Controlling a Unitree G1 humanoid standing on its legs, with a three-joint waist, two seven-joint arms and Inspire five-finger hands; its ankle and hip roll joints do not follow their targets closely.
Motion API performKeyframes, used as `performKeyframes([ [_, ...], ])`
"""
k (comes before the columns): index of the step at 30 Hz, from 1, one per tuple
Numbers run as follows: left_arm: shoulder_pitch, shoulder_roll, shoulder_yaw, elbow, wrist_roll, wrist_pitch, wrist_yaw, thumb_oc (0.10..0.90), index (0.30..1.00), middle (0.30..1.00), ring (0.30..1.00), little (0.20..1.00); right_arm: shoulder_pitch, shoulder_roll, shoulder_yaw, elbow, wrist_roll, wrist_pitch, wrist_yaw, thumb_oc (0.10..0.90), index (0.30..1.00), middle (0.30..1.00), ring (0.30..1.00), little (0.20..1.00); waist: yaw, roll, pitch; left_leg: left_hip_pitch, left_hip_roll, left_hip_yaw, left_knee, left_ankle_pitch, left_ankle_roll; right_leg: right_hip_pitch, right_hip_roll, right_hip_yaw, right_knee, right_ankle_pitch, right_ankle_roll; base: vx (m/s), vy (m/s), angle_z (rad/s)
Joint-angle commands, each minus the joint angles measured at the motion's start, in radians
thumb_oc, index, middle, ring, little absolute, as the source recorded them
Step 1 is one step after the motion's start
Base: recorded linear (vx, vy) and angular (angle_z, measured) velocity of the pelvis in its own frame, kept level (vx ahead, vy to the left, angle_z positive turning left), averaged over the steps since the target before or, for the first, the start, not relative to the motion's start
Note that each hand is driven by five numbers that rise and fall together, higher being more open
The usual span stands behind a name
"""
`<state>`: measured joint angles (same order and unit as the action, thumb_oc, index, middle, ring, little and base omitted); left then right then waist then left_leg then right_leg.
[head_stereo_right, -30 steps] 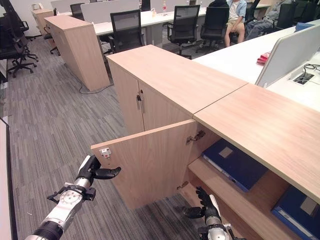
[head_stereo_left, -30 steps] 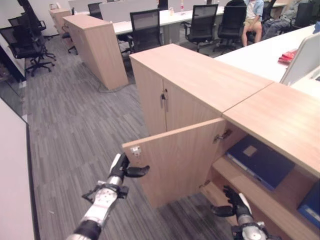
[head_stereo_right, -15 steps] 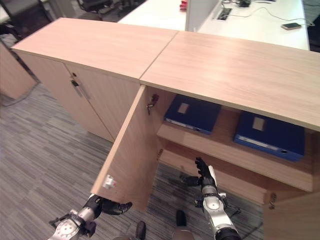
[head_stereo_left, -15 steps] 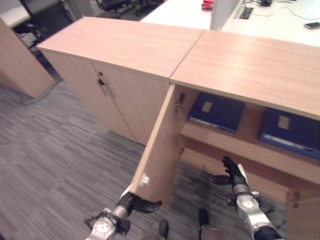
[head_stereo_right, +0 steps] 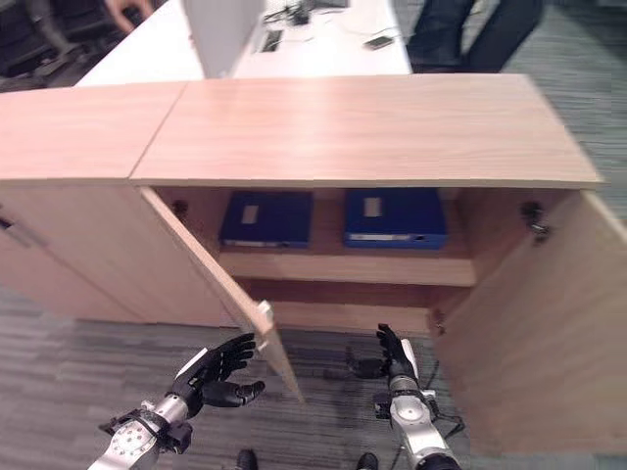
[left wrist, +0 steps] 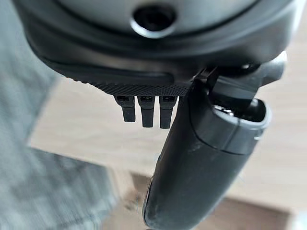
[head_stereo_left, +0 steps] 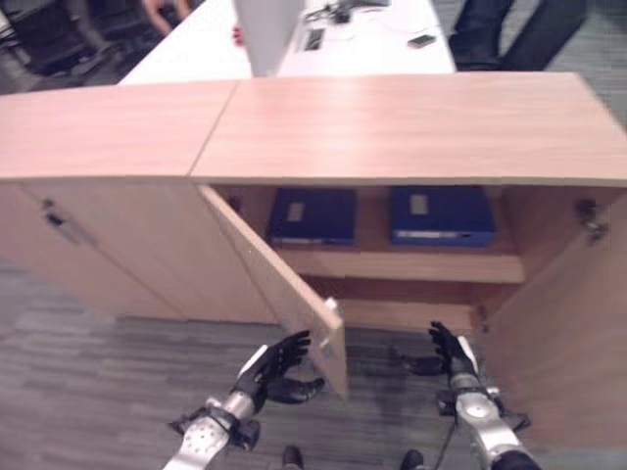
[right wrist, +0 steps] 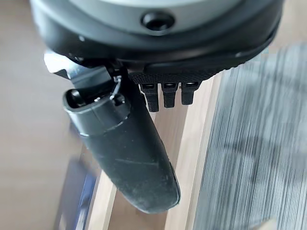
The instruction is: Put the empty folder in the office cabinet
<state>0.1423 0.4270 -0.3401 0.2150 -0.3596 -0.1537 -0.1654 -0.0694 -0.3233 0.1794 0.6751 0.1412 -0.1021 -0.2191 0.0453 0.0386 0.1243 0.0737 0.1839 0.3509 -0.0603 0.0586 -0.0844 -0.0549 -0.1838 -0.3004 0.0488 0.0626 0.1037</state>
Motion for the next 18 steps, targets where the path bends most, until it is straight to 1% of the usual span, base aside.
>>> performKeyframes([
  [1,-0.086,0.002,0.045,-0.097,-0.04,-0.119,0.026,0.8,0.9,0.9,0.9,0.9,-0.017,0.028,-0.007,-0.091,0.013,-0.073,0.018,0.8,0.9,0.9,0.9,0.9,-0.032,-0.04,-0.065,-0.008,-0.079,-0.043,-0.021,-0.058,0.033,0.093,-0.084,0.036,-0.085,0.019,0.116,-0.03,-0.206,-0.34],
  [4,-0.133,-0.024,0.069,-0.033,-0.028,-0.116,0.069,0.8,0.9,0.9,0.9,0.9,0.015,0.026,-0.01,-0.096,0.031,-0.076,0.027,0.8,0.9,0.9,0.9,0.9,-0.069,-0.036,-0.072,0.004,-0.046,-0.037,-0.015,-0.042,0.011,0.103,-0.041,0.069,-0.104,0.003,0.1,-0.02,-0.185,-0.38],
  [5,-0.135,-0.025,0.068,-0.03,-0.028,-0.118,0.07,0.8,0.9,0.9,0.9,0.9,0.015,0.025,-0.009,-0.097,0.032,-0.076,0.027,0.8,0.9,0.9,0.9,0.9,-0.069,-0.034,-0.071,0.005,-0.044,-0.037,-0.015,-0.042,0.009,0.103,-0.039,0.07,-0.104,0.003,0.098,0.01,-0.186,-0.12],
  [6,-0.166,-0.037,0.092,0.015,-0.03,-0.118,0.1,0.8,0.9,0.9,0.9,0.9,0.026,0.021,-0.004,-0.087,0.044,-0.075,0.038,0.8,0.9,0.9,0.9,0.9,-0.091,-0.035,-0.073,0.014,-0.02,-0.035,0.001,-0.037,-0.002,0.105,-0.015,0.092,-0.109,-0.008,0.084,0.04,-0.169,-0.08],
  [7,-0.185,-0.04,0.106,0.044,-0.028,-0.123,0.122,0.8,0.9,0.9,0.9,0.9,0.026,0.016,0.004,-0.085,0.046,-0.077,0.04,0.8,0.9,0.9,0.9,0.9,-0.1,-0.033,-0.067,0.022,-0.007,-0.033,0.03,-0.048,-0.007,0.113,-0.002,0.106,-0.112,-0.017,0.077,0.02,-0.169,-0.21],
  [8,-0.187,-0.04,0.107,0.045,-0.028,-0.124,0.122,0.8,0.9,0.9,0.9,0.9,0.024,0.016,0.004,-0.085,0.046,-0.077,0.04,0.8,0.9,0.9,0.9,0.9,-0.099,-0.033,-0.067,0.017,-0.006,-0.033,0.033,-0.045,-0.008,0.109,-0.001,0.107,-0.112,-0.014,0.075,0.03,-0.104,-0.28],
  [9,-0.203,-0.044,0.125,0.07,-0.032,-0.126,0.14,0.8,0.9,0.9,0.9,0.9,0.018,0.01,0.02,-0.081,0.044,-0.078,0.045,0.8,0.9,0.9,0.9,0.9,-0.105,-0.036,-0.063,0.012,0.003,-0.044,0.077,-0.057,-0.012,0.105,0.015,0.128,-0.114,-0.021,0.064,0.07,-0.097,-0.41],
  [10,-0.24,-0.039,0.147,0.121,-0.041,-0.134,0.178,0.8,0.9,0.9,0.9,0.9,0.003,-0.003,0.041,-0.067,0.047,-0.075,0.051,0.8,0.9,0.9,0.9,0.9,-0.092,-0.038,-0.053,-0.005,-0.012,-0.146,0.133,-0.062,-0.01,0.102,0.036,0.173,-0.116,-0.034,0.053,0.12,-0.122,-0.49],
  [11,-0.254,-0.037,0.161,0.152,-0.039,-0.137,0.194,0.8,0.9,0.9,0.9,0.9,0.002,-0.009,0.045,-0.057,0.05,-0.076,0.055,0.8,0.9,0.9,0.9,0.9,-0.078,-0.044,-0.049,-0.03,-0.04,-0.225,0.141,-0.077,-0.005,0.104,0.041,0.194,-0.117,-0.037,0.049,0.09,-0.08,-0.74],
  [12,-0.256,-0.037,0.161,0.153,-0.039,-0.138,0.194,0.8,0.9,0.9,0.9,0.9,0.001,-0.008,0.045,-0.057,0.05,-0.076,0.055,0.8,0.9,0.9,0.9,0.9,-0.079,-0.045,-0.051,-0.035,-0.041,-0.226,0.141,-0.073,-0.004,0.099,0.04,0.193,-0.117,-0.035,0.049,0.15,-0.079,-1.49],
  [13,-0.29,-0.024,0.197,0.223,-0.026,-0.139,0.236,0.8,0.9,0.9,0.9,0.9,-0.003,-0.018,0.049,-0.033,0.052,-0.074,0.065,0.8,0.9,0.9,0.9,0.9,-0.053,-0.051,-0.044,-0.1,-0.105,-0.383,0.136,-0.078,-0.006,0.11,0.054,0.24,-0.115,-0.047,0.045,0.17,-0.061,-1.62],
  [14,-0.308,-0.008,0.21,0.258,-0.019,-0.138,0.254,0.8,0.9,0.9,0.9,0.9,-0.001,-0.027,0.049,-0.032,0.054,-0.076,0.068,0.8,0.9,0.9,0.9,0.9,-0.049,-0.05,-0.04,-0.129,-0.119,-0.412,0.129,-0.066,-0.01,0.111,0.059,0.254,-0.11,-0.048,0.045,0.21,-0.047,-1.36],
  [15,-0.341,0.011,0.221,0.32,-0.014,-0.138,0.264,0.8,0.9,0.9,0.9,0.9,-0.001,-0.028,0.054,-0.029,0.054,-0.075,0.085,0.8,0.9,0.9,0.9,0.9,-0.062,-0.047,-0.044,-0.115,-0.114,-0.408,0.102,-0.067,-0.01,0.114,0.065,0.26,-0.107,-0.055,0.046,0.09,0.0,-0.57],
  [16,-0.344,0.011,0.221,0.325,-0.014,-0.14,0.263,0.8,0.9,0.9,0.9,0.9,-0.002,-0.028,0.054,-0.029,0.054,-0.075,0.085,0.8,0.9,0.9,0.9,0.9,-0.06,-0.047,-0.042,-0.111,-0.113,-0.406,0.098,-0.065,-0.01,0.115,0.066,0.262,-0.106,-0.055,0.046,0.16,0.055,-0.64],
  [17,-0.379,0.058,0.245,0.404,-0.004,-0.133,0.276,0.8,0.9,0.9,0.9,0.9,0.016,-0.037,0.057,-0.037,0.053,-0.077,0.1,0.8,0.9,0.9,0.9,0.9,-0.076,-0.041,-0.056,-0.075,-0.103,-0.376,0.068,-0.061,-0.005,0.124,0.07,0.277,-0.115,-0.052,0.05,0.18,0.083,-0.9],
  [18,-0.392,0.081,0.258,0.43,-0.005,-0.131,0.283,0.8,0.9,0.9,0.9,0.9,0.02,-0.044,0.056,-0.041,0.052,-0.081,0.102,0.8,0.9,0.9,0.9,0.9,-0.081,-0.037,-0.062,-0.051,-0.102,-0.357,0.047,-0.059,-0.005,0.126,0.07,0.28,-0.119,-0.05,0.052,0.28,0.155,-1.63],
])
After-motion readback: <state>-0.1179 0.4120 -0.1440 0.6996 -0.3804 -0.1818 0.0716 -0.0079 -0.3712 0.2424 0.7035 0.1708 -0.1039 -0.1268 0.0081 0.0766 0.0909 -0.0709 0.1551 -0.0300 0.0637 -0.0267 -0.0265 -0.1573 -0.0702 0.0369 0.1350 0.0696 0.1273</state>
